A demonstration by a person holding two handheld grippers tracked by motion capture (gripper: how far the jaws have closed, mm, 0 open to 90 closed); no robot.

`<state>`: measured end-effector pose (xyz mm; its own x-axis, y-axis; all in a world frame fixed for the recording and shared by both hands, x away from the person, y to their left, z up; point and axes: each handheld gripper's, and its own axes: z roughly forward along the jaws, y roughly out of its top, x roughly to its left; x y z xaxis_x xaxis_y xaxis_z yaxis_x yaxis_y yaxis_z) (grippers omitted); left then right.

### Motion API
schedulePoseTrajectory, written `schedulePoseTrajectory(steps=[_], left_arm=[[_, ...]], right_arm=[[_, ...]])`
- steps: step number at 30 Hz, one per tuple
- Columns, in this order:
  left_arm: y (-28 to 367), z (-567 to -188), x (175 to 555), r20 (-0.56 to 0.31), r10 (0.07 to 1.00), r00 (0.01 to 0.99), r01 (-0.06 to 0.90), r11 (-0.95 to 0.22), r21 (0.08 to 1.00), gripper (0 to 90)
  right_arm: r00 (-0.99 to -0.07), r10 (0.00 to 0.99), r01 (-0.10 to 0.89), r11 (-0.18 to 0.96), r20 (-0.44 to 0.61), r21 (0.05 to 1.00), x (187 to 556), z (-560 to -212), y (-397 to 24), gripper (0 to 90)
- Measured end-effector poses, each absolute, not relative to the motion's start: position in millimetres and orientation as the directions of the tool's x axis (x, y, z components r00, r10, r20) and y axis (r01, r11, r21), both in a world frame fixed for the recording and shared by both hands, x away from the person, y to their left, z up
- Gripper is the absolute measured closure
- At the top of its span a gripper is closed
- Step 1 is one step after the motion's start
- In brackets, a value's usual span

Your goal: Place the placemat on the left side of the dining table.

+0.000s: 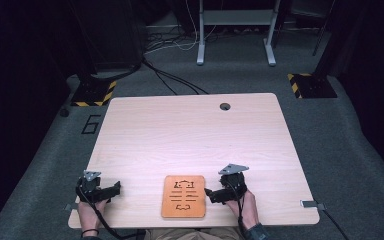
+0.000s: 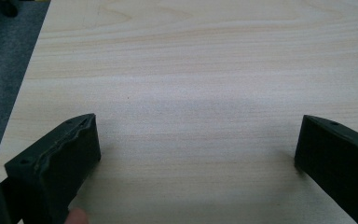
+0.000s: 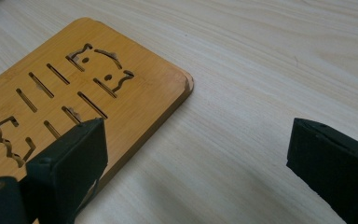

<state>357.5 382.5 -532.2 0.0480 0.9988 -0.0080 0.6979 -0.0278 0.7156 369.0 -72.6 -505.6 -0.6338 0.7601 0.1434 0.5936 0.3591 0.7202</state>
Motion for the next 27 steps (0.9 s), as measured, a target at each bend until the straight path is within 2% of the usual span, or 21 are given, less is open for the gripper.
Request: schedulePoseTrajectory(steps=[27], left_arm=[[382.6, -532.2, 357.5, -0.008, 0.999, 0.048, 0.698, -0.027, 0.716, 0.0]], right_arm=[[-0.66, 0.739, 0.602, 0.412, 0.136, 0.684, 382.1, -518.9, -41.0, 5.2]])
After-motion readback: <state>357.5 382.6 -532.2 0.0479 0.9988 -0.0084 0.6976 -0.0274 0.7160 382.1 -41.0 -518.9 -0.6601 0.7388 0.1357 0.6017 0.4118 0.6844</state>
